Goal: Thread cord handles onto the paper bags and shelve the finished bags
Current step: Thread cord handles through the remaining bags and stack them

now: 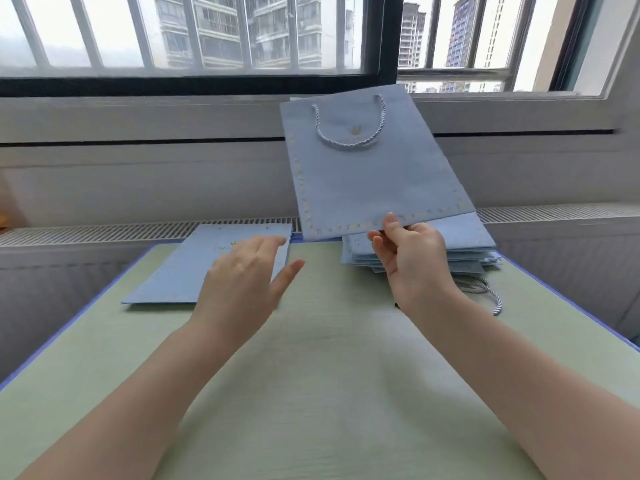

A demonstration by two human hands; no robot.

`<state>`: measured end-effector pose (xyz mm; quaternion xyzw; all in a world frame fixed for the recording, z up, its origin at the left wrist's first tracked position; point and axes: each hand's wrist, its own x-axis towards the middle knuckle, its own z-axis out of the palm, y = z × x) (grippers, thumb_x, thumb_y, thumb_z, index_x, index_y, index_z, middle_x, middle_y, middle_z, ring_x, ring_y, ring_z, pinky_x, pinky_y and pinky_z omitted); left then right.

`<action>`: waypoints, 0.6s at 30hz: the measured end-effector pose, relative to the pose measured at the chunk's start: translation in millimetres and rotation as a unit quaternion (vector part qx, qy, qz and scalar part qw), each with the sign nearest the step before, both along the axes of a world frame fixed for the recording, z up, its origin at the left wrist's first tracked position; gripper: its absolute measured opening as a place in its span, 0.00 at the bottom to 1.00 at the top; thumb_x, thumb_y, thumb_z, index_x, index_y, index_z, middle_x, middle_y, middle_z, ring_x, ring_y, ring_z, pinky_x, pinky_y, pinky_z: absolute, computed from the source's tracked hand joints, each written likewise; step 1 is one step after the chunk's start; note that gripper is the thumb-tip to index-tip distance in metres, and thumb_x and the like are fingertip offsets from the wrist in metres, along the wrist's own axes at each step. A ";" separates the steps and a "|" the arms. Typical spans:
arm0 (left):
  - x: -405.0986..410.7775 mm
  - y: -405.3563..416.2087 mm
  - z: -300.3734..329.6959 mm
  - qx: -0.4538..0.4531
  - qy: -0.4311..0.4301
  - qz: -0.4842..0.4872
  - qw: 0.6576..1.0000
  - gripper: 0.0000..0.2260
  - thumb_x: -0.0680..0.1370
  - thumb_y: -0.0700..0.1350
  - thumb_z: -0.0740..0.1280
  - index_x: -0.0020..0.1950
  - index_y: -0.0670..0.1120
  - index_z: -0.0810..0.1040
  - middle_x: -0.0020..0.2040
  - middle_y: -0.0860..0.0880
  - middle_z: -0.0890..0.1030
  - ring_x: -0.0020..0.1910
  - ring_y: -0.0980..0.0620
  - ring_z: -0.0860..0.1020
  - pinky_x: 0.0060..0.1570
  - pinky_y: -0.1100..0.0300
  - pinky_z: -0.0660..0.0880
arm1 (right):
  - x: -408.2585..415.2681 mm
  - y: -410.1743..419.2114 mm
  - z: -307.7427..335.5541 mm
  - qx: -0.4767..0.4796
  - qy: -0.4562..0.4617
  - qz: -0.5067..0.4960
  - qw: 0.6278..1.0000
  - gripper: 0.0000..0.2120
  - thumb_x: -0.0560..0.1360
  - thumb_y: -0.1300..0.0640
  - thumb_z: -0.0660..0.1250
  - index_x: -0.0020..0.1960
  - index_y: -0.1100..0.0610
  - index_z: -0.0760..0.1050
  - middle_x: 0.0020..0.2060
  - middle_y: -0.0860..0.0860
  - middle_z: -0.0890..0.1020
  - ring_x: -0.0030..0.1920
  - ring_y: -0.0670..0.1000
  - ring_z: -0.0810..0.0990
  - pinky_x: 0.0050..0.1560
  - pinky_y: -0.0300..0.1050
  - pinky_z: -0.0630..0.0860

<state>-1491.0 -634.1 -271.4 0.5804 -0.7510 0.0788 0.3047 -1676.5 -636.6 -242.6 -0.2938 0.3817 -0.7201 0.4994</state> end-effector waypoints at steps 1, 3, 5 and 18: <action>3.7 -2.8 -1.9 0.020 -0.035 0.025 0.999 0.22 0.80 0.57 0.55 0.71 0.48 0.66 0.68 0.52 0.71 0.67 0.51 0.67 0.59 0.55 0.66 | -5.9 -2.9 0.6 0.005 -0.005 -0.014 1.000 0.10 0.79 0.62 0.62 0.40 0.62 0.69 0.34 0.52 0.75 0.32 0.45 0.78 0.36 0.32 0.78; 11.4 -8.7 -4.8 0.119 -0.041 0.054 0.991 0.25 0.80 0.57 0.57 0.73 0.49 0.60 0.72 0.49 0.65 0.72 0.50 0.60 0.64 0.52 0.63 | -17.3 -9.9 0.8 0.017 -0.014 -0.039 0.999 0.10 0.79 0.62 0.62 0.39 0.62 0.69 0.35 0.53 0.75 0.33 0.46 0.78 0.35 0.32 0.78; 17.2 -14.8 -8.9 0.197 -0.081 0.084 0.973 0.27 0.79 0.60 0.58 0.74 0.50 0.57 0.72 0.48 0.63 0.72 0.48 0.58 0.65 0.50 0.62 | -27.6 -17.2 -1.8 0.025 -0.015 -0.062 0.998 0.10 0.79 0.63 0.62 0.39 0.62 0.69 0.35 0.52 0.75 0.33 0.46 0.77 0.32 0.32 0.77; 31.2 -24.7 -18.3 0.200 -0.167 0.096 0.961 0.24 0.77 0.65 0.54 0.66 0.53 0.67 0.60 0.48 0.74 0.61 0.46 0.70 0.56 0.53 0.66 | -45.4 -32.5 -21.6 0.123 0.124 -0.121 0.977 0.17 0.80 0.49 0.60 0.36 0.56 0.71 0.28 0.49 0.72 0.25 0.46 0.69 0.20 0.32 0.65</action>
